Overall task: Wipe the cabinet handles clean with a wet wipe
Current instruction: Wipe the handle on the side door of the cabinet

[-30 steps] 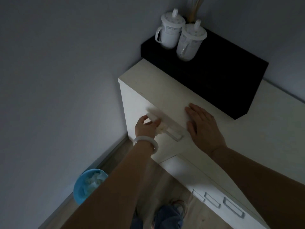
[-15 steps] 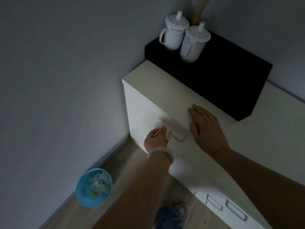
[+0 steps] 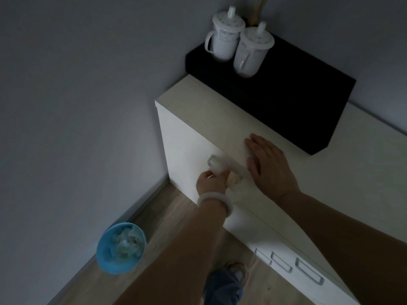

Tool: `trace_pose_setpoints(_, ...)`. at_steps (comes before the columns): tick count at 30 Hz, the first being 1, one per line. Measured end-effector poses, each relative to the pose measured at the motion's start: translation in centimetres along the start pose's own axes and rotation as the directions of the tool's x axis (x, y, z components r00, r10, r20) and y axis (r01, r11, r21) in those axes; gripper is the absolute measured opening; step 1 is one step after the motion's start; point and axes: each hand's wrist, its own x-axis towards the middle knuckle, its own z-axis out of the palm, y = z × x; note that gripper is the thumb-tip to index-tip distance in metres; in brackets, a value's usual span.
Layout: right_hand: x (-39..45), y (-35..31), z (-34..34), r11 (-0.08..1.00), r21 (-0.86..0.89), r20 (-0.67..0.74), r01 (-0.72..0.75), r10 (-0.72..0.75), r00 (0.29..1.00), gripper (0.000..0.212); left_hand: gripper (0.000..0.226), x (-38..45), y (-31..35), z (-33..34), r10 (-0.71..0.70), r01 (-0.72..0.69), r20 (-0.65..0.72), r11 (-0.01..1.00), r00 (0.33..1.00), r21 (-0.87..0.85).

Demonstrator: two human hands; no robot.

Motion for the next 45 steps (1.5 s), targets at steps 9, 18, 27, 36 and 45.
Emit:
trace_pose_setpoints(9, 0.0, 0.0, 0.0, 1.000, -0.006, 0.011, -0.004, 0.004, 1.000, 0.054, 0.023, 0.7, 1.5, -0.5, 0.018, -0.018, 0.015, 0.999, 1.000, 0.030)
trace_pose_setpoints(18, 0.0, 0.1, 0.1, 1.000, -0.017, 0.008, -0.007, 0.007, 1.000, 0.053, 0.013, -1.7, -0.6, 0.5, -0.030, 0.029, 0.084, 0.999, 0.996, 0.015)
trace_pose_setpoints(27, 0.0, -0.1, 0.0, 1.000, -0.026, 0.020, -0.009, 0.009, 1.000, 0.053, 0.013, -1.9, 0.9, -0.2, 0.018, -0.026, 0.051, 0.986, 0.999, 0.166)
trace_pose_setpoints(36, 0.0, -0.1, -0.1, 1.000, -0.005, 0.003, 0.000, 0.000, 1.000, 0.051, 0.029, -0.3, 4.0, -2.1, 0.066, -0.059, -0.053, 0.991, 0.996, 0.116)
trace_pose_setpoints(45, -0.1, 0.0, -0.1, 1.000, -0.002, 0.008, -0.005, 0.005, 1.000, 0.051, 0.037, 0.0, 3.1, -1.5, 0.110, -0.105, -0.004, 0.956, 0.994, 0.273)
